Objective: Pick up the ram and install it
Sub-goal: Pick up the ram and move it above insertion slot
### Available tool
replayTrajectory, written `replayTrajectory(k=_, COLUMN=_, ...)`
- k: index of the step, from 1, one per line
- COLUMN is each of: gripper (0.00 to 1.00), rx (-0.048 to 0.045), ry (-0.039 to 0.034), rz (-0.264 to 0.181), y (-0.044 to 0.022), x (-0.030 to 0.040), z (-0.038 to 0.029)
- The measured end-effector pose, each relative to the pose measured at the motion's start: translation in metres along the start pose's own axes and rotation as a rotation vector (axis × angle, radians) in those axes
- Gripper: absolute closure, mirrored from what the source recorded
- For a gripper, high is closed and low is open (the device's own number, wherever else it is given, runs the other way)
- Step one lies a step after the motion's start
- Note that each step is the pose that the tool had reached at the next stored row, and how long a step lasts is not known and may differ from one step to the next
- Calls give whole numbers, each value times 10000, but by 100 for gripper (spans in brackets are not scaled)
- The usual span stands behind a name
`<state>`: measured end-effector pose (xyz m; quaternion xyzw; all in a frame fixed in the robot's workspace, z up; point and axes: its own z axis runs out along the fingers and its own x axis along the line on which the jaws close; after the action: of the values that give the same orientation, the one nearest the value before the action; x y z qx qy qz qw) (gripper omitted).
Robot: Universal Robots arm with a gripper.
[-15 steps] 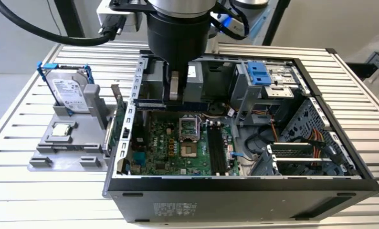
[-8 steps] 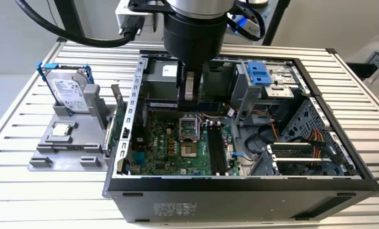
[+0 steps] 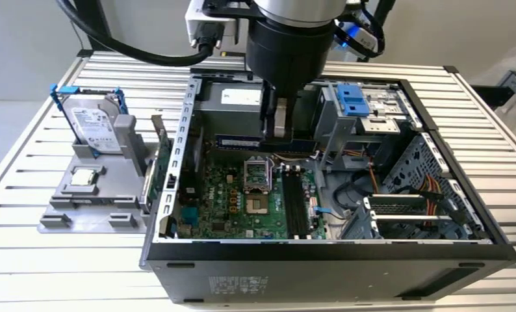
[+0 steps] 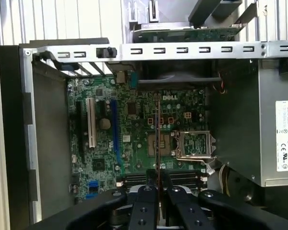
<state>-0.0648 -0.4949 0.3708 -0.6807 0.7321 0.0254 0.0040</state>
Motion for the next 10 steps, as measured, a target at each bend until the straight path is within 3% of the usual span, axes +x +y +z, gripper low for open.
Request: replayTrajectory(k=10, gripper=100, rx=9, ry=-7, rz=219, y=-187, x=-15, z=-4)
